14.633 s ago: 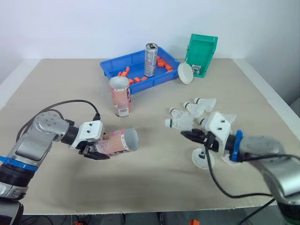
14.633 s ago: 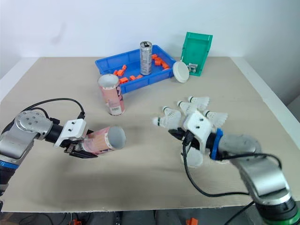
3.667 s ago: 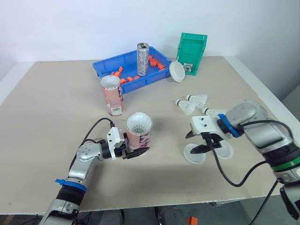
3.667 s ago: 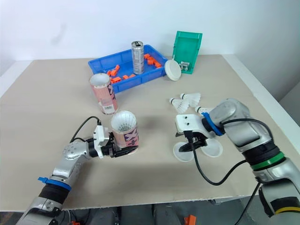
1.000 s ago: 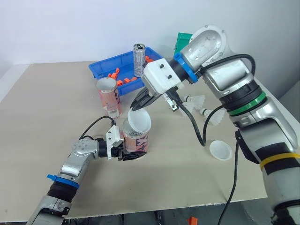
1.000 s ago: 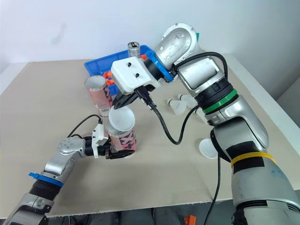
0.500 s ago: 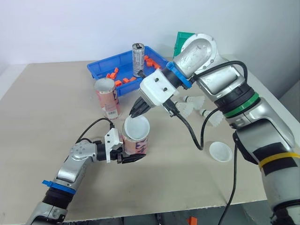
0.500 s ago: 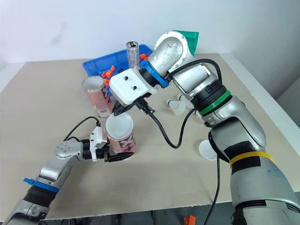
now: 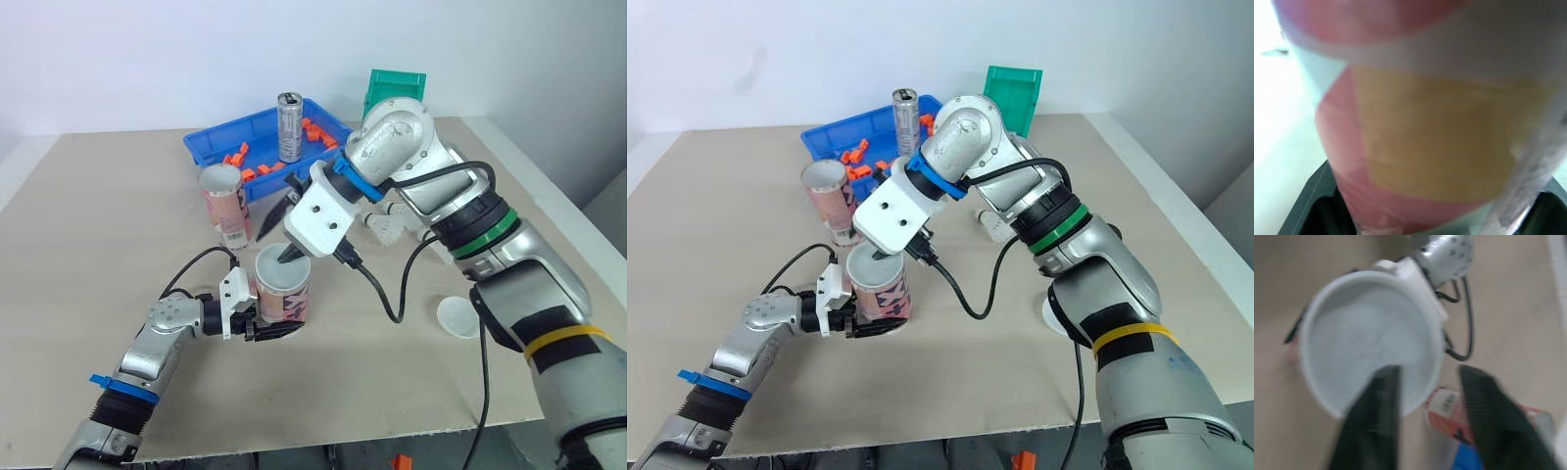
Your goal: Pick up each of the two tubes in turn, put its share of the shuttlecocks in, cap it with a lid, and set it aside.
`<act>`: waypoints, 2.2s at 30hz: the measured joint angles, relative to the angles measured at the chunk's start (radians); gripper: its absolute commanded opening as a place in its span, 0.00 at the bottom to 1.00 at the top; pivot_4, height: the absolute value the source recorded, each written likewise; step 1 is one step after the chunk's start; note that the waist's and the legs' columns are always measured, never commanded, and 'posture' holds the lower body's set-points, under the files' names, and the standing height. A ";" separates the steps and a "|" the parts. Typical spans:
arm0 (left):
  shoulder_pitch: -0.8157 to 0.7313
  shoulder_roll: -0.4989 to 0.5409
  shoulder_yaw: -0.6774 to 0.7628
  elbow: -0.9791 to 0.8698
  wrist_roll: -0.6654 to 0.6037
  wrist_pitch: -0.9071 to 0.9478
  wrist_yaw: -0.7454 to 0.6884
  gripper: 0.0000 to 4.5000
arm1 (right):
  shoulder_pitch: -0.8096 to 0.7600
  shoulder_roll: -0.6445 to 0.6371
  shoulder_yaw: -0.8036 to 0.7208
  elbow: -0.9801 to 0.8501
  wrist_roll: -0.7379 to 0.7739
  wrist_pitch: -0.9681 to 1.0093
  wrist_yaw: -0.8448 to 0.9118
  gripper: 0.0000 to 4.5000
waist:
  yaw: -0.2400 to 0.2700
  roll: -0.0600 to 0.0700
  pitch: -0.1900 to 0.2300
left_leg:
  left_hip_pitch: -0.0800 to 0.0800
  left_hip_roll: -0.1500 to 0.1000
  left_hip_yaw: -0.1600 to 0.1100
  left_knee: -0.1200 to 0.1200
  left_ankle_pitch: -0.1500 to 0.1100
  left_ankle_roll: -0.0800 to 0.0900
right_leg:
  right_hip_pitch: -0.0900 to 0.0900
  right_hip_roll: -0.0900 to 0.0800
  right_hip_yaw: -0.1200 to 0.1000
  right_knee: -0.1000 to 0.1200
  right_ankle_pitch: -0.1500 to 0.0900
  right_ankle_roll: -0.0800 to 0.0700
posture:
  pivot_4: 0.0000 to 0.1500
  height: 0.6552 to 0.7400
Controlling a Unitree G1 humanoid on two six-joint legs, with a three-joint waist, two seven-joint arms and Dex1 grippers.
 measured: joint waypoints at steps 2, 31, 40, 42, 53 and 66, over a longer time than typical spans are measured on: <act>0.001 0.000 0.004 0.010 -0.001 0.000 0.000 0.72 | 0.010 0.021 -0.015 0.007 -0.018 0.029 -0.008 0.62 | -0.002 -0.003 -0.002 | 0.006 0.000 0.000 -0.001 0.000 0.000 | 0.004 0.000 0.000 0.000 -0.001 -0.002 | 1.00 1.00; -0.024 -0.003 0.001 0.044 0.000 0.001 -0.029 0.72 | 0.097 -0.055 0.010 -0.141 0.098 0.298 0.038 0.01 | -0.002 -0.003 -0.004 | 0.008 0.000 0.000 0.000 -0.004 -0.001 | 0.007 0.000 0.000 0.000 -0.004 -0.001 | 1.00 1.00; -0.029 -0.004 0.001 0.085 0.000 0.002 -0.023 0.72 | 0.093 0.009 0.011 -0.075 -0.063 0.083 0.032 0.01 | -0.011 -0.006 -0.022 | 0.027 0.001 0.001 -0.002 -0.006 -0.004 | 0.015 0.000 0.001 0.000 -0.006 -0.004 | 1.00 1.00; -0.030 -0.004 0.002 0.088 0.000 0.002 -0.023 0.72 | 0.092 0.022 0.007 -0.051 -0.065 0.091 0.034 0.01 | -0.013 -0.007 -0.027 | 0.027 0.001 0.001 -0.002 -0.006 -0.004 | 0.015 0.000 0.001 0.000 -0.006 -0.004 | 1.00 1.00; -0.052 -0.008 -0.011 0.081 0.001 -0.011 -0.064 0.72 | 0.039 -0.054 -0.192 0.095 0.122 0.481 0.042 0.74 | -0.002 -0.003 -0.019 | 0.010 -0.002 -0.002 -0.002 -0.008 -0.008 | 0.008 -0.001 0.001 -0.001 -0.010 -0.002 | 1.00 1.00; -0.085 -0.014 -0.017 0.118 0.001 -0.032 -0.087 0.72 | 0.490 -0.319 -0.442 -0.433 0.291 0.822 -0.133 0.98 | 0.002 0.003 -0.013 | 0.008 -0.005 -0.005 0.002 -0.012 -0.004 | 0.010 -0.001 0.003 -0.001 -0.013 0.002 | 1.00 1.00</act>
